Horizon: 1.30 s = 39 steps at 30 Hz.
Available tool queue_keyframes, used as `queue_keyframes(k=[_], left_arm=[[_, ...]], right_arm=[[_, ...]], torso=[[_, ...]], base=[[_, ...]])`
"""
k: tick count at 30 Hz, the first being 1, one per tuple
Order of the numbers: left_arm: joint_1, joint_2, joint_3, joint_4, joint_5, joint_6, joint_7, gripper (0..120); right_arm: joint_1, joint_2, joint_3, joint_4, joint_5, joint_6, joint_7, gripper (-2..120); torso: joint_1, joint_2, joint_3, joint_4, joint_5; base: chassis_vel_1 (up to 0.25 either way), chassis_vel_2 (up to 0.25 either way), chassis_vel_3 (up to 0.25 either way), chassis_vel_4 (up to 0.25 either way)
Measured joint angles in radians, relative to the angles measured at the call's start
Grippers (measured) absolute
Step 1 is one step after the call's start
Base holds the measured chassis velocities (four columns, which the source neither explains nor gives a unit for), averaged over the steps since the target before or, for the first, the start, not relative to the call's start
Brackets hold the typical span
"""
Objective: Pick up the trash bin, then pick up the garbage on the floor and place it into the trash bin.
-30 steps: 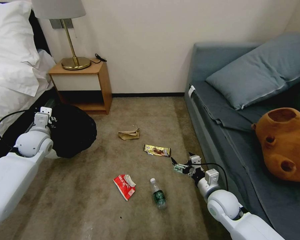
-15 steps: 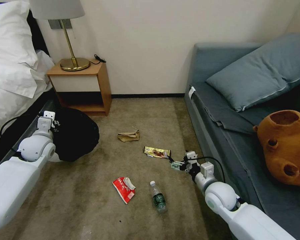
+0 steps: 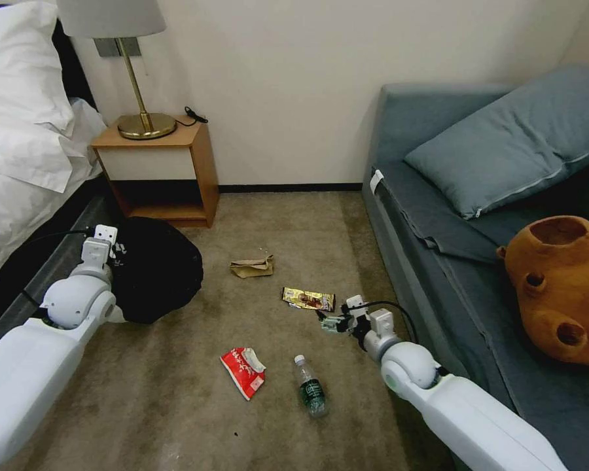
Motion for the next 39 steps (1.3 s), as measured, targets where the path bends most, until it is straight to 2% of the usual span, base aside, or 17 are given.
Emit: queue_keyframes(k=[7, 9, 16, 21, 32, 39], left_arm=[[0.042, -0.005, -0.024, -0.027, 0.009, -0.010, 0.001, 5], [0.063, -0.010, -0.035, -0.039, 0.015, -0.020, 0.004, 5], [0.063, -0.020, -0.028, -0.012, 0.030, -0.045, 0.014, 5], [0.062, -0.029, -0.021, -0.003, 0.036, -0.051, 0.017, 5], [0.071, -0.031, -0.011, -0.007, 0.042, -0.056, 0.019, 5], [0.072, -0.017, -0.010, -0.017, 0.041, -0.056, 0.019, 5]], right_arm=[[0.040, 0.045, -0.055, -0.067, -0.021, 0.001, -0.001, 100], [0.051, 0.084, -0.093, -0.115, -0.044, 0.000, 0.001, 100], [0.044, 0.135, -0.144, -0.167, -0.059, -0.058, 0.027, 100], [0.017, 0.141, -0.164, -0.191, -0.079, -0.070, 0.030, 100], [-0.047, 0.183, -0.161, -0.265, -0.130, -0.047, 0.009, 100], [-0.061, 0.208, -0.149, -0.339, -0.160, -0.004, -0.021, 100]], torso=[[0.000, 0.000, 0.000, 0.0001, 0.0000], [0.000, 0.000, 0.000, -0.0001, 0.0001], [0.000, 0.000, 0.000, 0.0000, -0.0001], [0.000, 0.000, 0.000, 0.0000, 0.0000], [0.000, 0.000, 0.000, 0.0000, 0.0000], [0.000, 0.000, 0.000, -0.0001, 0.0001]], base=[[0.000, 0.000, 0.000, 0.000], [0.000, 0.000, 0.000, 0.000], [0.000, 0.000, 0.000, 0.000], [0.000, 0.000, 0.000, 0.000], [0.000, 0.000, 0.000, 0.000], [0.000, 0.000, 0.000, 0.000]])
